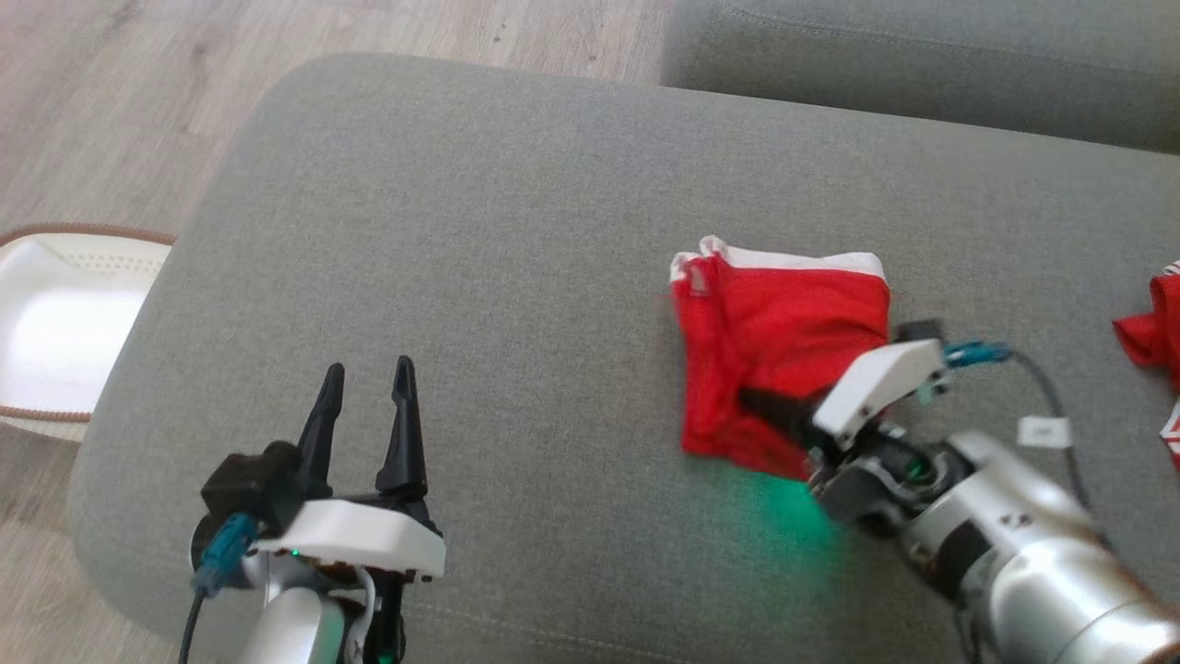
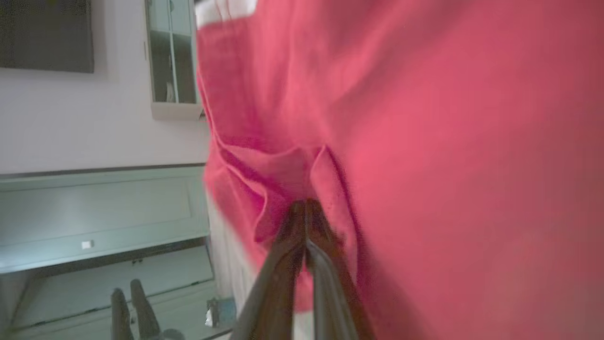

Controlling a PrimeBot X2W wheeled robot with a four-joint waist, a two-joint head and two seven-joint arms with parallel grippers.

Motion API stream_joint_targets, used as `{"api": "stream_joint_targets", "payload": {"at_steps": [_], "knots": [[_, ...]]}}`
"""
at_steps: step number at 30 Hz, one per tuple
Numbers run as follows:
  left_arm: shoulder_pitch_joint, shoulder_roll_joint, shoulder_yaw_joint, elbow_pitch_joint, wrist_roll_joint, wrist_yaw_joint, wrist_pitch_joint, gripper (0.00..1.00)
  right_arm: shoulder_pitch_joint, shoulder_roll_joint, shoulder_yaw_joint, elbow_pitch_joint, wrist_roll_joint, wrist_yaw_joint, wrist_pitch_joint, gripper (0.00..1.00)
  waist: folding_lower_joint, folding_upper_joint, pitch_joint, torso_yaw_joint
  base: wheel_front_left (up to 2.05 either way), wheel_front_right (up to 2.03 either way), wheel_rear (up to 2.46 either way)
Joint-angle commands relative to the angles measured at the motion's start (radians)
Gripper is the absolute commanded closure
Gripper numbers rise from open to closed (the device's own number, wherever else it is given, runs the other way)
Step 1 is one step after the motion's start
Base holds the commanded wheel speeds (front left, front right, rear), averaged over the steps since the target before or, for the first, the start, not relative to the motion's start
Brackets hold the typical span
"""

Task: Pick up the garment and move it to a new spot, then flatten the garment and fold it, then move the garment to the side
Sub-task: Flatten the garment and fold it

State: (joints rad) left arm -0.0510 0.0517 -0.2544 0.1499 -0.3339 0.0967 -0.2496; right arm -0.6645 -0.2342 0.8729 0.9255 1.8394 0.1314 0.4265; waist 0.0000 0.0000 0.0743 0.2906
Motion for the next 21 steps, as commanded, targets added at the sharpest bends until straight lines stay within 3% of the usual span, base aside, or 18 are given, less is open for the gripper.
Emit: {"api": "stream_joint_targets", "payload": {"at_steps": [1,6,10,17,21], "knots": [[-0.035,-0.001,0.035,-0.030,0.010,0.002,-0.012,0.00,0.021,0.029,0.016,-0.055,0.001,-0.001,0.018,1.00,0.0000,0.0000,-0.006,-0.005,0.00,0.00,0.00],[-0.033,-0.001,0.040,-0.029,0.016,-0.001,-0.012,0.00,0.065,0.077,0.072,-0.157,-0.047,-0.001,0.012,1.00,0.0000,0.0000,-0.022,-0.032,0.00,0.00,0.00],[-0.033,-0.001,0.046,-0.030,0.021,-0.002,-0.012,0.00,0.082,0.073,0.071,-0.245,-0.064,-0.001,-0.013,1.00,0.0000,0.0000,-0.029,-0.054,0.00,0.00,0.00],[-0.028,-0.001,0.060,-0.035,0.026,-0.007,-0.012,0.00,0.102,-0.038,-0.023,-0.453,-0.118,-0.001,-0.189,1.00,0.0000,0.0000,-0.041,-0.102,0.00,0.00,0.00],[-0.029,-0.001,0.054,-0.035,0.023,-0.009,-0.012,0.00,0.107,-0.130,-0.092,-0.499,-0.157,-0.001,-0.308,1.00,0.0000,0.0000,-0.040,-0.112,0.00,0.00,0.00]]}}
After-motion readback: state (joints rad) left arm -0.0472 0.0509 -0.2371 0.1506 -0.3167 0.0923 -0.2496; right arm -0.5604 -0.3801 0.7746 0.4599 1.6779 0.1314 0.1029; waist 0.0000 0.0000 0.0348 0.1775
